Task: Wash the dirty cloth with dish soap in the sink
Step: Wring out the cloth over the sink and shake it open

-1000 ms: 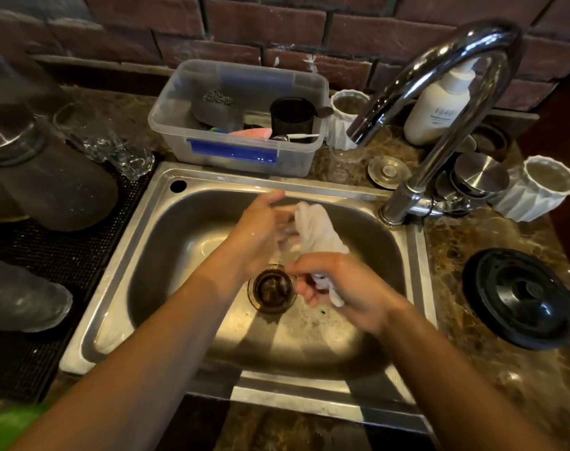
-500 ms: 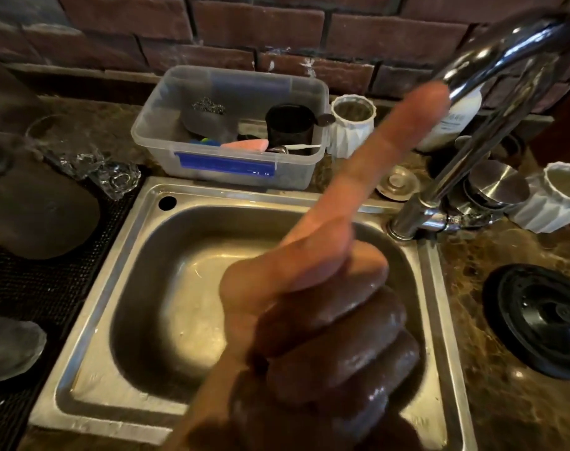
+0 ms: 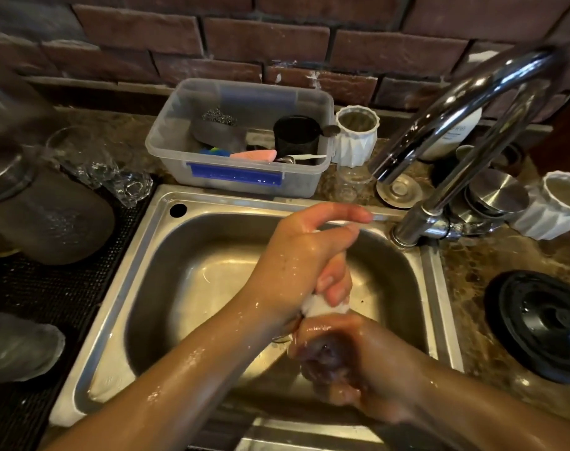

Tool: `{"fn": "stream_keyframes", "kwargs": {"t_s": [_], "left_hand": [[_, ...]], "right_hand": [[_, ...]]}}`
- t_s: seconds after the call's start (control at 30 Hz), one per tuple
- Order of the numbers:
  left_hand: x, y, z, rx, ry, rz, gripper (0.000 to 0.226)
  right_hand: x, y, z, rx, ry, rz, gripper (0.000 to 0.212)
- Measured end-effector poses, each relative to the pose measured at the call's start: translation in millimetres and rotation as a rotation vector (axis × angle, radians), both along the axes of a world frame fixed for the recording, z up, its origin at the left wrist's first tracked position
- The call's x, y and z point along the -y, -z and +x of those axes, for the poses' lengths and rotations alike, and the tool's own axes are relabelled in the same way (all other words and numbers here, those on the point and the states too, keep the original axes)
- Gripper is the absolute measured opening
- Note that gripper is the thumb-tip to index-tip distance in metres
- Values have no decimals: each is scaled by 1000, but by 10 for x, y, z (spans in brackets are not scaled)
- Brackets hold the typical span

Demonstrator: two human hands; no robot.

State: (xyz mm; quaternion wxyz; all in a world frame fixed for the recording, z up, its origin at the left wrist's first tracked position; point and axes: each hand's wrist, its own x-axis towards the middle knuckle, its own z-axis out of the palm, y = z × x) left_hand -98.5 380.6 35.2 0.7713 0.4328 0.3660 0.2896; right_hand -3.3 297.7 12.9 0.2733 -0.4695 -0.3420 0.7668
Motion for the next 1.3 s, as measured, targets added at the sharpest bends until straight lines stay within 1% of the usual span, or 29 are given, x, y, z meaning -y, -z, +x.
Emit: {"fn": "stream_keyframes", "kwargs": {"t_s": [0.07,0.1,0.17,0.23,0.3,0.37,0.43,0.47,0.5,0.57,0.63,0.67,0.7,0.73,0.77,0.8,0.83,0.9,0.97,1.0,1.07,1.1,1.17,1.23,1.3], "left_hand": [[-28,52,54,-55,-22,22,23],[-49,86,78,-76,-31,31,23],[-97,159,122,-114,-63,42,24],[-141,240,155,-146,-101,61,25],[-183,312,190,-201,-133,84,25],[-222,366,209,-236,-179,89,27],[-261,395,219,-252,-215,97,28],[-278,403,220,-265,-221,122,27],[-300,424,222,-301,-229,157,25],[-345,505,236,-407,-258,202,22],[-335,632,258,-514,-288,166,21],[-317,698,271,-546,-305,115,21],[-296,763,283,-534,-334,38,21],[-274,813,290,-492,-367,-51,21],[-245,859,298,-447,-385,-123,20],[-204,908,307,-444,-352,-152,20],[-160,978,320,-484,-277,-151,22],[-84,1078,352,-558,-145,-161,32],[-23,1046,369,-577,-159,-215,37],[-17,1036,367,-561,-189,-237,39],[28,979,337,-484,-208,-284,44],[56,960,308,-439,-197,-279,45],[113,938,235,-430,-137,-219,53],[151,913,169,-460,-125,-175,66],[174,795,130,-412,-153,-176,64]], "right_hand": [[-87,-25,9,13,76,-52,10],[-115,-33,18,18,101,-59,10],[-170,10,34,75,113,-43,16],[-205,115,36,155,126,-47,28],[-258,211,32,195,164,-30,27],[-301,294,42,191,160,1,25],[-337,322,111,133,114,-10,30],[-359,326,165,93,66,-23,29],[-384,333,212,88,14,-23,22],[-437,380,271,248,-55,-6,3],[-470,571,250,575,-79,38,21],[-478,676,226,769,-89,125,33],[-466,798,193,917,-87,221,42],[-438,863,160,967,-52,265,46],[-423,930,149,966,8,268,43],[-403,994,167,979,50,244,41],[-375,1050,174,998,74,200,42],[-297,1125,176,969,108,114,45],[-232,1127,159,929,110,94,45],[-204,1111,177,888,131,76,49],[-160,1082,251,777,213,9,62],[-139,1048,296,724,256,-7,65],[-91,966,390,696,332,51,60],[-22,864,497,704,388,167,46],[62,727,624,621,391,252,33]]}}
